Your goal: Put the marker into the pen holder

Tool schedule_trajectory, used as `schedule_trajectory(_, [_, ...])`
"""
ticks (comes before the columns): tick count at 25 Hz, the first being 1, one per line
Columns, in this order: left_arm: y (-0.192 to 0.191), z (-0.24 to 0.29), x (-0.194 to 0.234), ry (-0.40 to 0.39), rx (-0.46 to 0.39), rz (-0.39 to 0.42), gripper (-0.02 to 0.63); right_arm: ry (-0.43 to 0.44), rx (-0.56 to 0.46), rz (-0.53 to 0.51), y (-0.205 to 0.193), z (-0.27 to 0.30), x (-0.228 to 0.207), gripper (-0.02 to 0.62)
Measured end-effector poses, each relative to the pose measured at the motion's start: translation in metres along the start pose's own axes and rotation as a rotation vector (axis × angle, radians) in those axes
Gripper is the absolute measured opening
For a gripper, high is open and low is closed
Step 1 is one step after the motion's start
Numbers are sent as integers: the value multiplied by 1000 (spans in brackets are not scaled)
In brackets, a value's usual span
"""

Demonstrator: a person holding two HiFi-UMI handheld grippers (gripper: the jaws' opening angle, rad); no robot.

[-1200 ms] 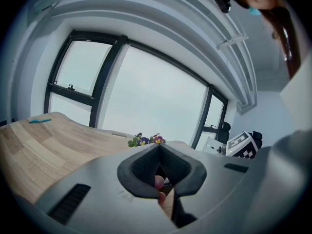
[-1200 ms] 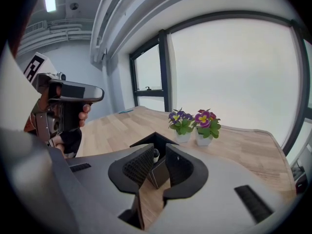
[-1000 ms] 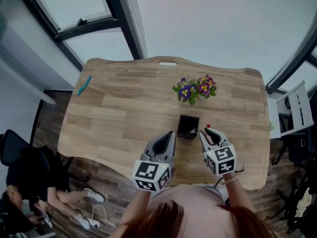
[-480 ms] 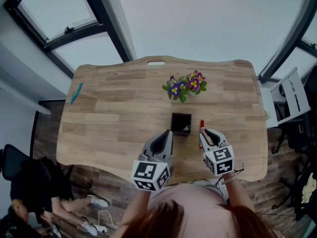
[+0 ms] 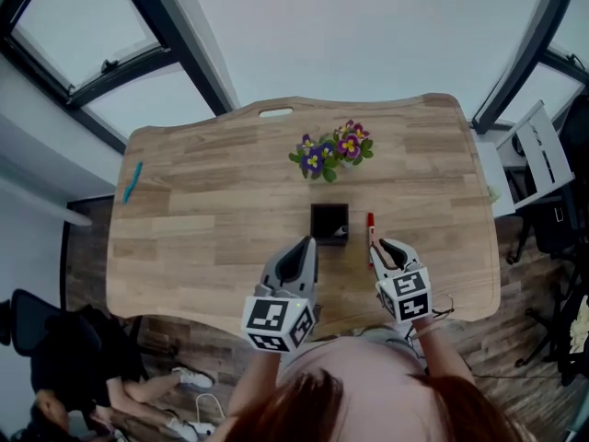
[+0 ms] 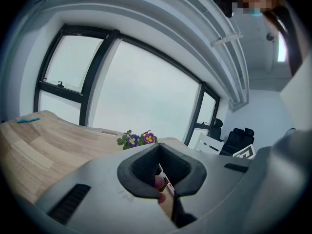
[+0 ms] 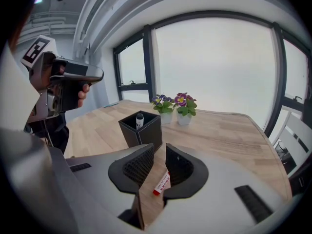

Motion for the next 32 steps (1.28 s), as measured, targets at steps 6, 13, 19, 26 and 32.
schedule_trajectory(6, [-5, 4, 0, -13, 18, 3, 2, -13, 35, 27, -20, 5, 3, 67])
schedule_trajectory(13, [-12, 9, -2, -32, 50, 8, 2, -35, 75, 74, -39, 11, 3, 69])
schedule_trajectory(19, [-18, 12, -1, -51, 75, 7, 2, -56, 108, 111, -54, 16, 6, 74])
schedule_trajectory(26, [-26, 16, 1, -77, 109, 5, 2, -85, 148, 148, -74, 23, 11, 79])
schedule_trajectory(32, [-35, 16, 1, -100, 144, 12, 2, -120, 187, 182, -97, 27, 11, 84])
Point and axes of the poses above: the fingertips, and each gripper's own axes: z forward along the fingers, x to its left, y out of its top, the point moved 3 cm from there along -z, backward along the fingers, and after that the axes turned 2 degrees about -x, right-handed, at the moved point
